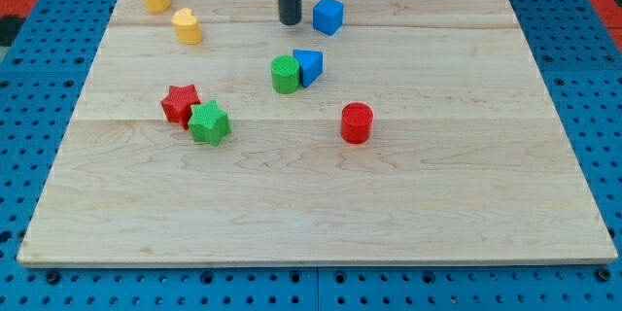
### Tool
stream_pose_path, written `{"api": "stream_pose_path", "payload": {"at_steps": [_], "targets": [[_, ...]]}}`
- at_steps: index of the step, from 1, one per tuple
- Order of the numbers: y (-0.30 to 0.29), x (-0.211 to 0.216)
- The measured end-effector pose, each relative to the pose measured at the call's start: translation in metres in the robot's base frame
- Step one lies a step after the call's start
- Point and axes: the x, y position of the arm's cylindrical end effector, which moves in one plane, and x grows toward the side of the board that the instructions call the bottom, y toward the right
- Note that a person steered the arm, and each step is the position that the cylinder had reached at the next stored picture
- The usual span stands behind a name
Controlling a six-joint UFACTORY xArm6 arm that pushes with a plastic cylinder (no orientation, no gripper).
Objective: Place blue cube bottom right to red circle
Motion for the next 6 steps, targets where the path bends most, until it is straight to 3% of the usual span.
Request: {"api": "stream_pose_path", "payload": {"at_steps": [1,2,6], "targets": [[0.023,-0.022],[0.082,-0.013],[0.133,0.188]]}}
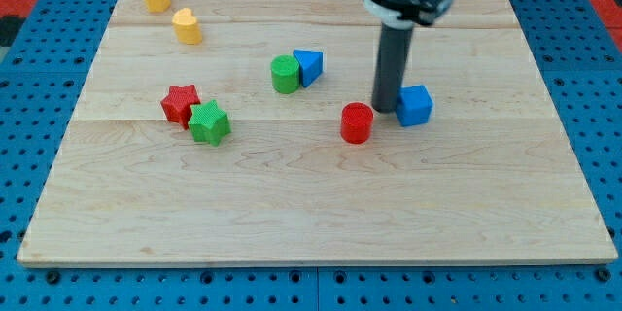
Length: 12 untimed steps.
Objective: Place blue cube bottom right to red circle
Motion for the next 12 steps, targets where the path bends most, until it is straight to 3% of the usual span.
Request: {"api": "stream_pose_path", "payload": {"at_steps": [1,3,5,6,7,10,12], "targets": [[0.019,0.029],[0.012,0.021],[-0.012,-0.048],[-0.010,-0.054],[-0.007,-0.016],[0.033,-0.063],[0.056,-0.025]]}}
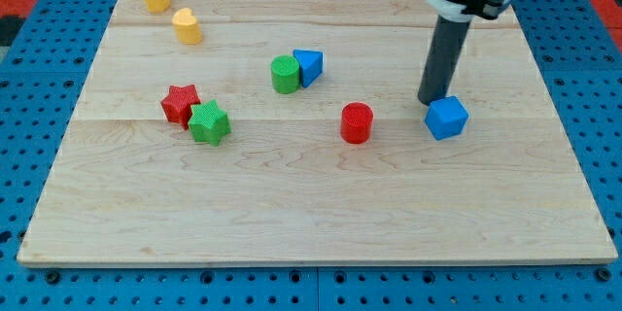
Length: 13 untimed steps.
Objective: Place blue cube bottom right to red circle
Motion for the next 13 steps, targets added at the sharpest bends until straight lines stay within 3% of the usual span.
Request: {"api": "stream_pose_path", "payload": {"at_steps": [1,3,4,6,11,12,13], "targets": [[0.032,-0.008],[0.014,0.052],[0.016,0.055],[0.029,0.038],[-0.021,0.068],[-0.004,0.064],[0.000,0.025]]}}
